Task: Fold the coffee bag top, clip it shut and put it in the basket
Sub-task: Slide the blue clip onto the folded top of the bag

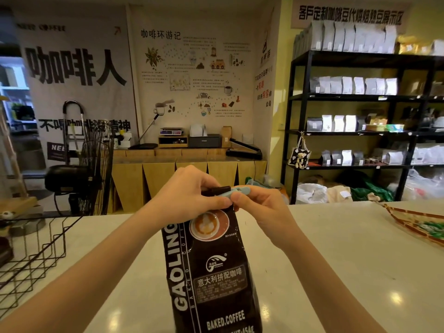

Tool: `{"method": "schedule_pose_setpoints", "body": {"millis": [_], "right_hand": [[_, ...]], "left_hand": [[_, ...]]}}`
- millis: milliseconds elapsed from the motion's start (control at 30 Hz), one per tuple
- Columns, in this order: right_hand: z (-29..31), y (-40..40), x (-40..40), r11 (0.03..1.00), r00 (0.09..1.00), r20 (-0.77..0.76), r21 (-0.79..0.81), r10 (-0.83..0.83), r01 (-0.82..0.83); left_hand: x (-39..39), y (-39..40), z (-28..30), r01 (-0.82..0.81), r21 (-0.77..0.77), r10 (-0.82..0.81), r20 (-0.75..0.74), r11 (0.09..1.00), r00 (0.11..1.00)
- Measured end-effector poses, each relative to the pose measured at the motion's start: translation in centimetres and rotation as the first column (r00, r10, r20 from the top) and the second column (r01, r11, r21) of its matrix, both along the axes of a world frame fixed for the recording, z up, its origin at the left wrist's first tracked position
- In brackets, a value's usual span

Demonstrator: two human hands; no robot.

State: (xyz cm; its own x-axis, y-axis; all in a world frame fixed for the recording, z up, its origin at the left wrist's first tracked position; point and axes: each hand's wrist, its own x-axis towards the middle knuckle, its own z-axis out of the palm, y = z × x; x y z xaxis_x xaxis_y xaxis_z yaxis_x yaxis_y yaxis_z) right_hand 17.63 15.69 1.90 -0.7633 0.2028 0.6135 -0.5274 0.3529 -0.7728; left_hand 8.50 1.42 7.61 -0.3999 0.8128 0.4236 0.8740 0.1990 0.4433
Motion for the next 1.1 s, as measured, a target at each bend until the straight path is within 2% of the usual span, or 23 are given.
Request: {"method": "schedule_pose_setpoints", "body": {"millis": [233, 400, 600, 733, 833, 900, 1000, 1100], "right_hand": [[-0.2, -0.4, 0.0, 0.999, 0.999, -0.048, -0.049, -0.010, 0.008], [-0.6, -0.3, -0.4, 0.996, 0.997, -0.050, -0.080, -0.051, 0.046], [-0.4, -0.2, -0.5, 0.996, 0.999, 0.006, -0.076, -0.046, 0.046], [-0.1, 0.5, 0.0, 0.992, 0.995, 0.102, -0.126, -0.013, 0.026], [-0.3, 1.2, -0.1, 0.975, 0.988, 0.156, -0.220, -0.002, 0.037], [-0.4, 1.3, -0.3, 0.966, 0.985, 0.174, -0.252, -0.016, 0.060], [-0.6, 1.2, -0.7, 0.958, 0.981, 0.190, -0.274, -0.030, 0.082], [-0.5, 1.1, -0.9, 0.940, 0.979, 0.205, -0.331, -0.019, 0.087]], "left_hand": [[0.2, -0.1, 0.1, -0.005, 0.027, 0.004, 0.035, 1.000, 0.999], [0.0, 0.1, -0.1, -0.011, 0.017, 0.011, -0.004, 1.000, 1.000], [-0.2, 0.3, -0.2, -0.009, -0.051, 0.005, -0.072, 0.999, 0.997], [-0.5, -0.7, -0.7, -0.114, -0.087, 0.106, -0.091, 0.990, 0.990], [-1.6, -2.5, -2.2, -0.146, 0.017, 0.144, 0.065, 0.989, 0.987], [-2.4, -3.6, -4.0, -0.154, 0.111, 0.114, 0.303, 0.982, 0.946], [-2.2, -4.1, -6.9, -0.130, 0.140, 0.011, 0.640, 0.982, 0.769], [-1.5, -3.1, -8.8, -0.209, 0.299, -0.126, 0.803, 0.931, 0.583]]}}
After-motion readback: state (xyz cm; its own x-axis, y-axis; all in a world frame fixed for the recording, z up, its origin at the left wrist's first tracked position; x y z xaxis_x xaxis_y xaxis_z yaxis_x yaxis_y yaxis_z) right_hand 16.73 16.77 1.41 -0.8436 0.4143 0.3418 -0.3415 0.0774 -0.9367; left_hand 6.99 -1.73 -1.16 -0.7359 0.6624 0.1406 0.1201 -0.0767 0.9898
